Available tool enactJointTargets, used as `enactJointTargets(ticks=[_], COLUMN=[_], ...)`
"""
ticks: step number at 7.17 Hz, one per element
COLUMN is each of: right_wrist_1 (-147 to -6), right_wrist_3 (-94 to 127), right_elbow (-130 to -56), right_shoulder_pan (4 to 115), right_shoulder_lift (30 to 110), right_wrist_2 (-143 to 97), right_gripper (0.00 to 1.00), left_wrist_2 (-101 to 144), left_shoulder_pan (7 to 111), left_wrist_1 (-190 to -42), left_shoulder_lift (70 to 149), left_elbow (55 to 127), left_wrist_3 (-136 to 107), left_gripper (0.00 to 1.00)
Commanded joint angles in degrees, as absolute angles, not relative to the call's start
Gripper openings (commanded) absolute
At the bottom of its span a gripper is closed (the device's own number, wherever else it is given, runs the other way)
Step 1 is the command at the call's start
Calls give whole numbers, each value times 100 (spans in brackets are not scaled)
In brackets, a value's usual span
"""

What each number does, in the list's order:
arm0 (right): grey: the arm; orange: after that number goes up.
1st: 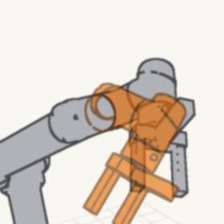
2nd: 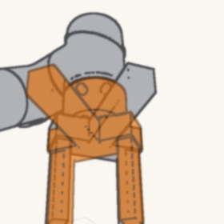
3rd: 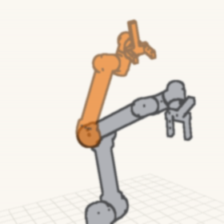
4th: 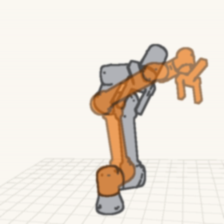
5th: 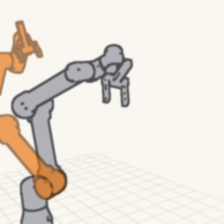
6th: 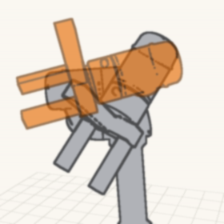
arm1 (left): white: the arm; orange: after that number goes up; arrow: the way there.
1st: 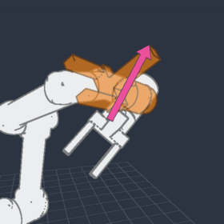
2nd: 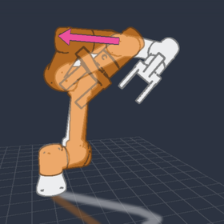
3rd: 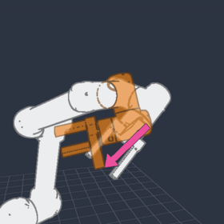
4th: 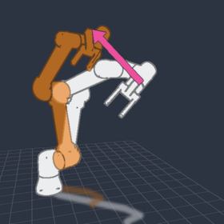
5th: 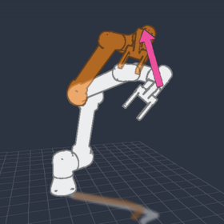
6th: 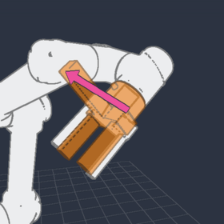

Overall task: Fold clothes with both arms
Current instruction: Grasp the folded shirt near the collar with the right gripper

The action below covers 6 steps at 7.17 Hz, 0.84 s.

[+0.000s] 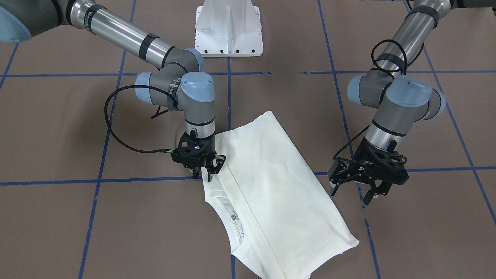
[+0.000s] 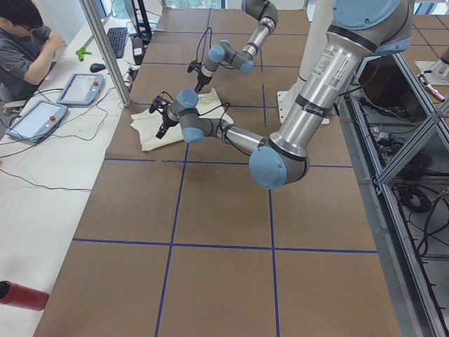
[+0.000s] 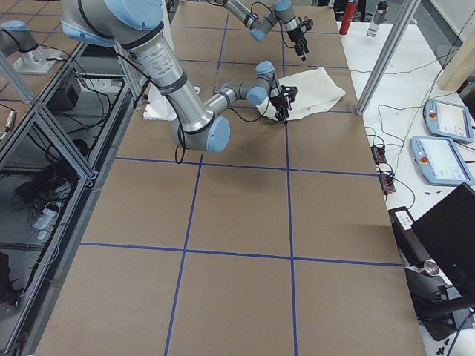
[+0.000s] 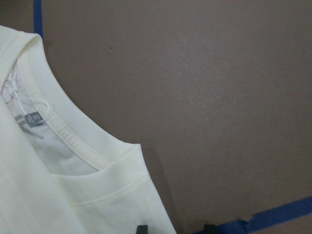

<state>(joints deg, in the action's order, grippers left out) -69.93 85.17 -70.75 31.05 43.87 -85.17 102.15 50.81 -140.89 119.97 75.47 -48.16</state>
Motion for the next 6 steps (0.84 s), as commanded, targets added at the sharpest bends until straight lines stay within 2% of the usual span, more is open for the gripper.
enactJointTargets(ticks=[1,2,6], right_wrist_1=[-6979,-6970,-6987], right_wrist_3=[8569,8604,8587], right_elbow=[-7075,-7075,-7093], right_shoulder_pan=[3102,3103,3102], right_shoulder_lift=[4368,4342,4280], right_wrist_2=[-8508,-8508,-8508], right_gripper=[16,0,0], left_wrist_2=[10213,10213,10222], left_shoulder_pan=[5080,5071,5063], left_wrist_1=[-14080,-14089,-14089], left_shoulder_lift=[11988,11971,11971], left_elbow=[7541,7541,7550], left_wrist_3=[-4816,-4816,-4816], left_gripper=[100,100,100])
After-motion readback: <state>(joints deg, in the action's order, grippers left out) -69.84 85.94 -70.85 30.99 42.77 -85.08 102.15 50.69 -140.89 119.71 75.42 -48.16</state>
